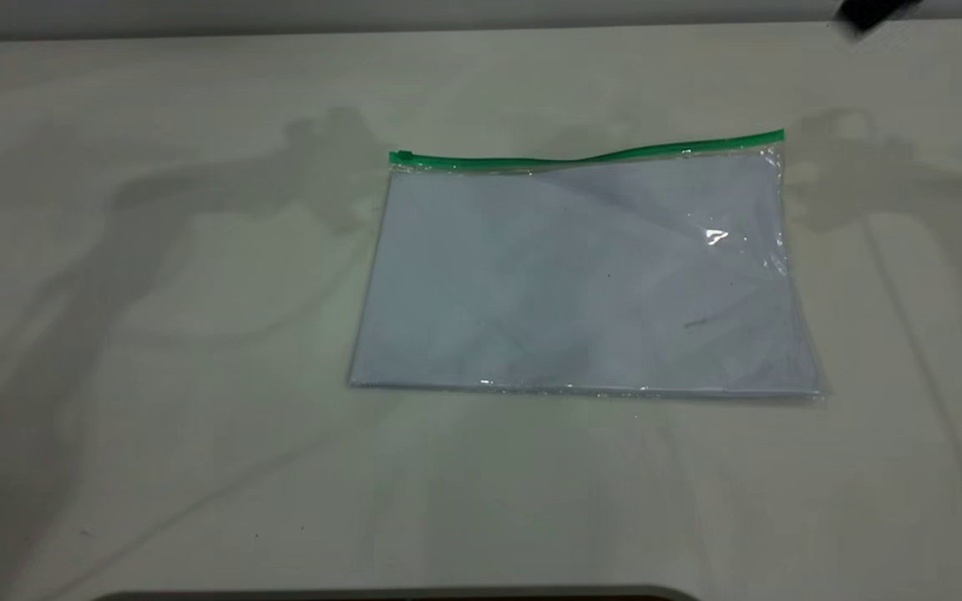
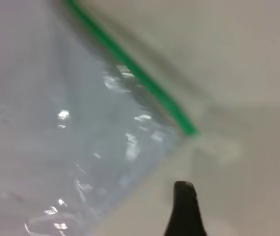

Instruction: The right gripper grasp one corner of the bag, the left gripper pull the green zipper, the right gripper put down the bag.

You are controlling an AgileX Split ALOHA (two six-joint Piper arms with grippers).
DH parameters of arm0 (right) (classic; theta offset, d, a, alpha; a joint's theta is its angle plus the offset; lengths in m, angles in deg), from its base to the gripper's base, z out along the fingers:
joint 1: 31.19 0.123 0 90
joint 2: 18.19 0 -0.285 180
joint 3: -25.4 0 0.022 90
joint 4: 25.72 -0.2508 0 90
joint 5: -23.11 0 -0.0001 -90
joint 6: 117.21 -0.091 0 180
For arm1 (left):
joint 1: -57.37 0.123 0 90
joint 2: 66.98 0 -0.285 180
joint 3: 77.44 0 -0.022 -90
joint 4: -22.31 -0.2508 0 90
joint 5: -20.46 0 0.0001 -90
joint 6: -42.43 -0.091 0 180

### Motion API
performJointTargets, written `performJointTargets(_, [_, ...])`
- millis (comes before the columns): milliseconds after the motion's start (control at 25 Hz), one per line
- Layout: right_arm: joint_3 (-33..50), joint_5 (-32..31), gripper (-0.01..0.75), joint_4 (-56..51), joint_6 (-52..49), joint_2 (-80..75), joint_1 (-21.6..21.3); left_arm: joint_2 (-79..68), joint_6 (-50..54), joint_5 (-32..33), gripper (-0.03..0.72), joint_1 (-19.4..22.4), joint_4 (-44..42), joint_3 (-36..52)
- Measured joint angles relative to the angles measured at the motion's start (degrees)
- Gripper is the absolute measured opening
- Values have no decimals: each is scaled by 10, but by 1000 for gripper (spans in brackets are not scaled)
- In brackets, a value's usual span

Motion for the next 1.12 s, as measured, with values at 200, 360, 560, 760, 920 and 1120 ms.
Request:
performJointTargets(200, [0, -102, 521, 27, -113, 151, 1, 129, 126, 55, 460, -2, -77, 0])
performJointTargets(360, [0, -209, 492, 26, -189, 265, 7, 233, 253, 107, 460, -2, -151, 0])
performJointTargets(560, [1, -241, 488, 41, -278, 381, 8, 346, 369, 159, 460, -2, -228, 0])
performJointTargets(760, [18, -241, 488, 56, -340, 494, 8, 441, 487, 159, 460, -2, -326, 31])
performJointTargets(920, [84, -241, 488, 66, -352, 593, 8, 536, 530, 159, 460, -2, -391, 112])
performJointTargets(1120, [221, -241, 488, 102, -382, 708, 8, 670, 554, 159, 460, -2, -434, 272])
